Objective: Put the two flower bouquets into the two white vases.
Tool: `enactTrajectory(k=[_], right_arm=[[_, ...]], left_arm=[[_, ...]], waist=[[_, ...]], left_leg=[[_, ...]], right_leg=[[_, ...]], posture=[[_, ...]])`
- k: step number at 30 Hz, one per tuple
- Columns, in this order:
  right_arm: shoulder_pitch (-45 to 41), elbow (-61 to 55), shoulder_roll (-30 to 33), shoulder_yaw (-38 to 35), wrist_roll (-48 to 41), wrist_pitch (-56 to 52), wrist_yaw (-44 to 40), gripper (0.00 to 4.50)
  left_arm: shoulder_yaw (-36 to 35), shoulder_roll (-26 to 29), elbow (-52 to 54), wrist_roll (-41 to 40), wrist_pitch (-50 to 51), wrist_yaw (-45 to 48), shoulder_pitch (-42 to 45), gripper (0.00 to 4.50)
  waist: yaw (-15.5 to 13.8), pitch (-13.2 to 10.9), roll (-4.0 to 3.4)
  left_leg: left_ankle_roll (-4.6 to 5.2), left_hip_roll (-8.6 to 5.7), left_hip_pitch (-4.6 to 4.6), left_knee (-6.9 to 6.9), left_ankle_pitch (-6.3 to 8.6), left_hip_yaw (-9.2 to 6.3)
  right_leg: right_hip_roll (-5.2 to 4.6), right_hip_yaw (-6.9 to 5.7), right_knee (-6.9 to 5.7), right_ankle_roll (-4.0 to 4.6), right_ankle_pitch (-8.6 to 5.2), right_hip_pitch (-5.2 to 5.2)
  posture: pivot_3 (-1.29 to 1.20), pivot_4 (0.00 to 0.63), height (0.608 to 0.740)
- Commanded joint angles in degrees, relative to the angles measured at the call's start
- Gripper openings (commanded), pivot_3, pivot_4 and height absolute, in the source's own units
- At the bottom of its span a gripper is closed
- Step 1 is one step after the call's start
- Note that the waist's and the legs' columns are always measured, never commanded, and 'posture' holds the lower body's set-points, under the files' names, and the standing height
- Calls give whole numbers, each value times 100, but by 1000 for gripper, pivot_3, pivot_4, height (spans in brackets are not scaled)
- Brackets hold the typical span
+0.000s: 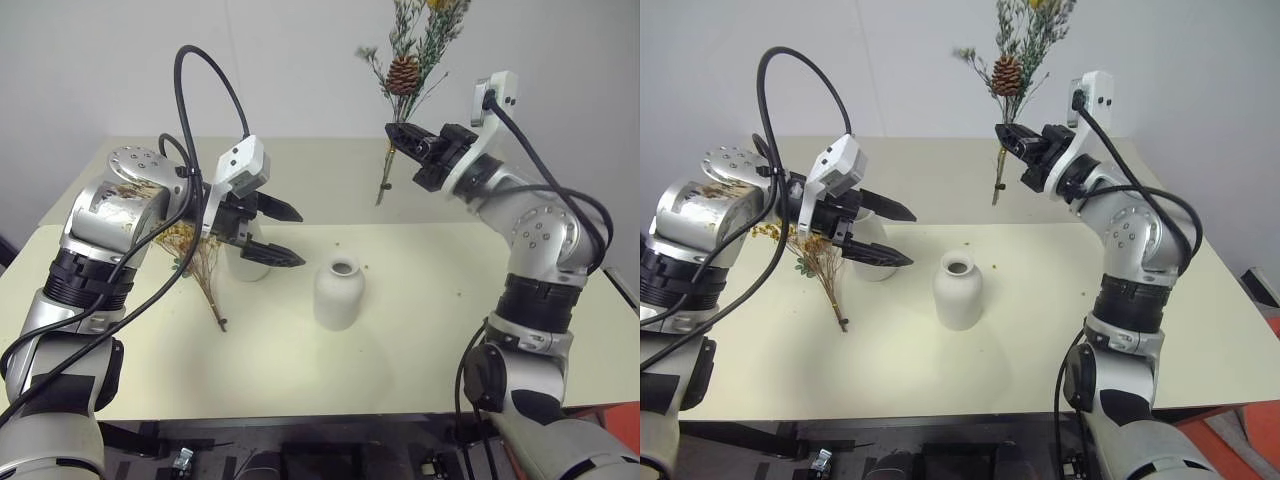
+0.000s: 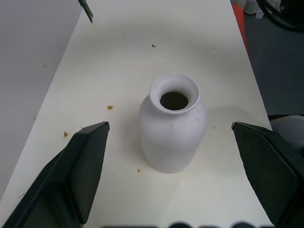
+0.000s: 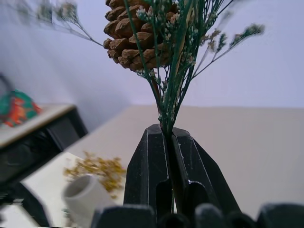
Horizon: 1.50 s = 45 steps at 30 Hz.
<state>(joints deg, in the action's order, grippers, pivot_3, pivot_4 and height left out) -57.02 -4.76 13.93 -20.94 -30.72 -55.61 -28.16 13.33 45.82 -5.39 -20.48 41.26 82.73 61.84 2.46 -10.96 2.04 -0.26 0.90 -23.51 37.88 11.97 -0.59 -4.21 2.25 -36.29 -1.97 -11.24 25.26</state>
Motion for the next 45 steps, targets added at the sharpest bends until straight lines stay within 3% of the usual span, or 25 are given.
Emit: enactTrajectory(k=[1, 9, 21, 40, 45], right_arm=[[416, -727, -50, 202, -366, 223, -95, 67], [1152, -1364, 4, 594, -836, 335, -258, 67], [1415, -1671, 123, 732, -1547, 432, -269, 67], [1877, -1411, 227, 1541, -1099, 1173, -340, 67], [2074, -1375, 359, 1774, -858, 1385, -492, 1480]], left_arm=[[-163, 56, 112, -77, -9, 26, 26, 4500], [-155, 57, 58, -42, -49, 31, 16, 4500], [-155, 90, 194, -58, 16, 15, -40, 4500], [-200, 174, 507, -176, 301, -109, -35, 4500], [-206, 190, 509, -168, 237, -122, -106, 4500]], waist=[[-1, 0, 0], [18, 0, 0], [9, 0, 0], [1, 0, 0], [2, 0, 0]], left_leg=[[0, 0, 0, 0, 0, 0], [0, 2, 4, 0, 0, -1], [0, 2, 4, 0, 0, -1], [0, 2, 5, 0, 0, -1], [0, 2, 5, 0, 0, -1]], right_leg=[[0, 0, 0, 0, 0, 0], [3, 1, -2, -1, -1, 0], [3, 1, -1, -2, -1, -2], [4, 1, 0, -13, -8, -3], [3, 1, 1, -13, -8, -3]], posture=[[0, 150, 740], [0, 150, 740], [0, 150, 740], [0, 150, 740], [0, 150, 740]])
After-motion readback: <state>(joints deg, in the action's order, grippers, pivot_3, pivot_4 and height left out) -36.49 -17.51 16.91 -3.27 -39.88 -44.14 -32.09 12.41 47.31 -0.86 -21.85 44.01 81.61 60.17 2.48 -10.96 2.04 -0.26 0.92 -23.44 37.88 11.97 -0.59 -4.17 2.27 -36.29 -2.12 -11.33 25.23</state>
